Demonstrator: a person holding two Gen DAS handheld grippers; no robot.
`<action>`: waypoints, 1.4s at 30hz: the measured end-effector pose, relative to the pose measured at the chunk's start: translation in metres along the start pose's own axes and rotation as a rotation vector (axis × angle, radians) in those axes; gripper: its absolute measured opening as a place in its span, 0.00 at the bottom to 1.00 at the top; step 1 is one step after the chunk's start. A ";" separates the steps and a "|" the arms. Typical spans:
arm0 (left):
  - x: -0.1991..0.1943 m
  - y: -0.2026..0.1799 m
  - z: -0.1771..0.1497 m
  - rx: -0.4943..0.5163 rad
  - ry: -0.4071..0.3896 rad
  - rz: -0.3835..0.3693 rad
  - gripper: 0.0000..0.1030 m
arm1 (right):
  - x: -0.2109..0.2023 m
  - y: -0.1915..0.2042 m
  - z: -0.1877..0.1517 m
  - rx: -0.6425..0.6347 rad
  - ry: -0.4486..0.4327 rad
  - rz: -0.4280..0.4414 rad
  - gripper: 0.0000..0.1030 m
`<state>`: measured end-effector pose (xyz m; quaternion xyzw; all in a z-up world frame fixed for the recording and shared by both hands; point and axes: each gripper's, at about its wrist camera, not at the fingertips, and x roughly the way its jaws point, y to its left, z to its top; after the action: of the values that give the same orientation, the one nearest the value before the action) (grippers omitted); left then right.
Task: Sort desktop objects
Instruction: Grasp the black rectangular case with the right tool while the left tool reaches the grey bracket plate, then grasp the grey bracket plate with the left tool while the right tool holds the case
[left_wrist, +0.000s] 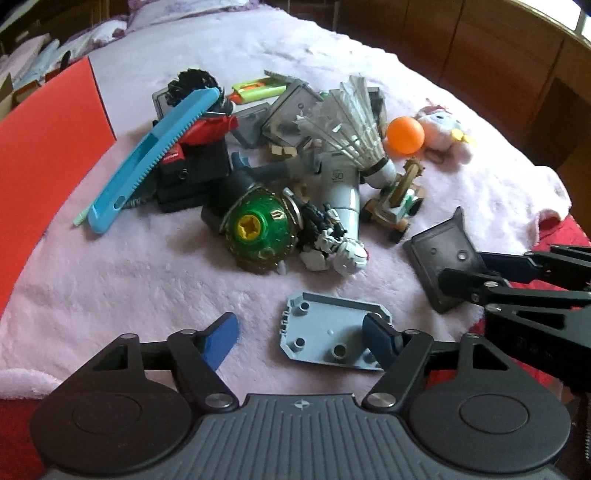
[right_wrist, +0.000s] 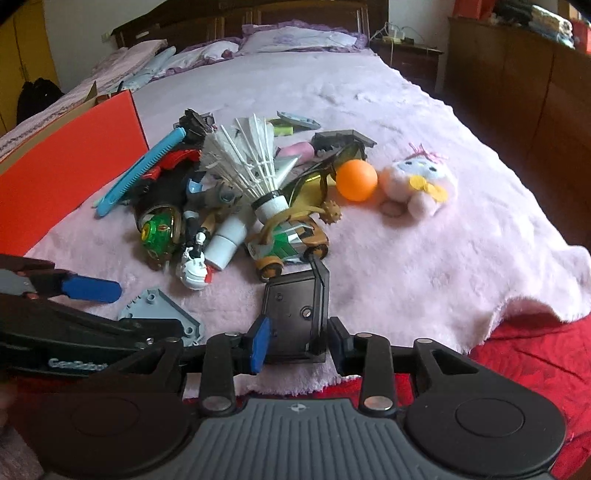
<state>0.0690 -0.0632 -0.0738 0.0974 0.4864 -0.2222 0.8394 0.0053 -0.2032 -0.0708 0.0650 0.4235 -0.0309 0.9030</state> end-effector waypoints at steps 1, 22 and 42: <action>0.000 -0.001 -0.001 0.005 -0.001 -0.008 0.64 | 0.001 -0.001 -0.001 0.003 -0.001 0.001 0.38; -0.021 0.000 -0.005 -0.052 -0.038 -0.144 0.20 | -0.005 0.002 -0.005 -0.012 -0.041 -0.001 0.35; -0.002 0.003 -0.006 -0.167 0.018 -0.257 0.22 | 0.003 0.001 -0.015 0.023 -0.006 0.036 0.44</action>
<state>0.0653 -0.0581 -0.0753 -0.0339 0.5190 -0.2859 0.8048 -0.0039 -0.2002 -0.0819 0.0828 0.4192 -0.0198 0.9039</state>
